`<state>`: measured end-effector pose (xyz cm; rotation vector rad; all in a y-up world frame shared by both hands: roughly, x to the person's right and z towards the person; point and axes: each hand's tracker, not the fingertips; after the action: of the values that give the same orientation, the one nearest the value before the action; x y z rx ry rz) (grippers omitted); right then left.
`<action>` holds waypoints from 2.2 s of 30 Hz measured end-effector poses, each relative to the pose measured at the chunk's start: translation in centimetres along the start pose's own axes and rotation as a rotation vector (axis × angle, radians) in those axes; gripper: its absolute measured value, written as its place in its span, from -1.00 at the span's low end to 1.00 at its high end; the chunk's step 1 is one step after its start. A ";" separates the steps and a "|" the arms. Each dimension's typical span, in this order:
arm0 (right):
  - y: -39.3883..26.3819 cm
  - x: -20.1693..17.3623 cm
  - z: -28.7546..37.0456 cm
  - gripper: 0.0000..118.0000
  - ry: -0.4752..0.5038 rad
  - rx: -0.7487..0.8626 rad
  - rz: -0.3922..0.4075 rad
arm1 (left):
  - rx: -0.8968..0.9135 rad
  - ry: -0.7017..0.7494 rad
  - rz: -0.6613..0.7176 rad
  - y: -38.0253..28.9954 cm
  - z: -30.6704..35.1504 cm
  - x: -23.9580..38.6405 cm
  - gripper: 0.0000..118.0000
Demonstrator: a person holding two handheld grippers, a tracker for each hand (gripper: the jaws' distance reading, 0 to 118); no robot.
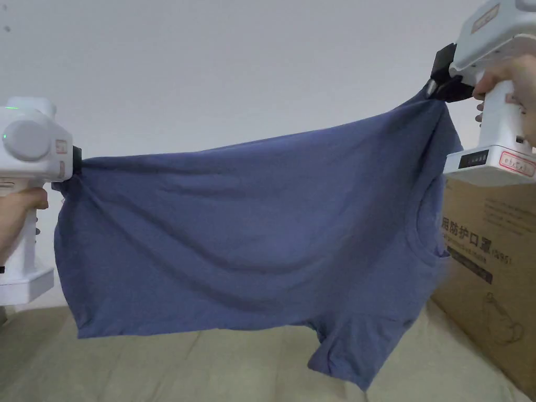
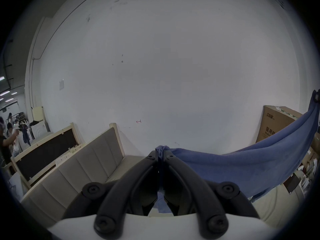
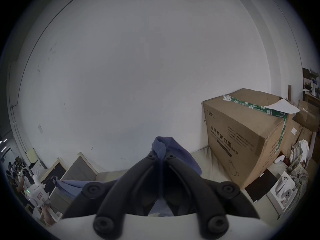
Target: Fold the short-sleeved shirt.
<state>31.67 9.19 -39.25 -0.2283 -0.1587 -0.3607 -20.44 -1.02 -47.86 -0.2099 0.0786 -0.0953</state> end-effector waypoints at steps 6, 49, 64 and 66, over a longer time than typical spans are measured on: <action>-4.3 0.8 -3.5 -0.95 -0.017 -0.064 0.021 | -0.073 0.025 -0.001 -5.5 -4.2 1.2 -0.95; -53.3 17.9 22.6 -0.16 -0.198 -0.746 0.127 | -0.707 -0.124 0.007 -45.3 25.9 -7.1 0.36; -52.3 7.9 21.6 -1.00 0.049 -0.582 0.335 | -0.610 -0.227 0.156 -41.1 28.1 -3.0 -1.00; -53.6 7.8 20.4 -1.00 0.044 -0.604 0.300 | -0.632 -0.225 0.196 -42.6 26.6 -3.5 -1.00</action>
<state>16.93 -37.12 -7.81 -0.8308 0.0336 -0.1051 -25.21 -36.70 -12.64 -0.8403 -0.0986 0.1529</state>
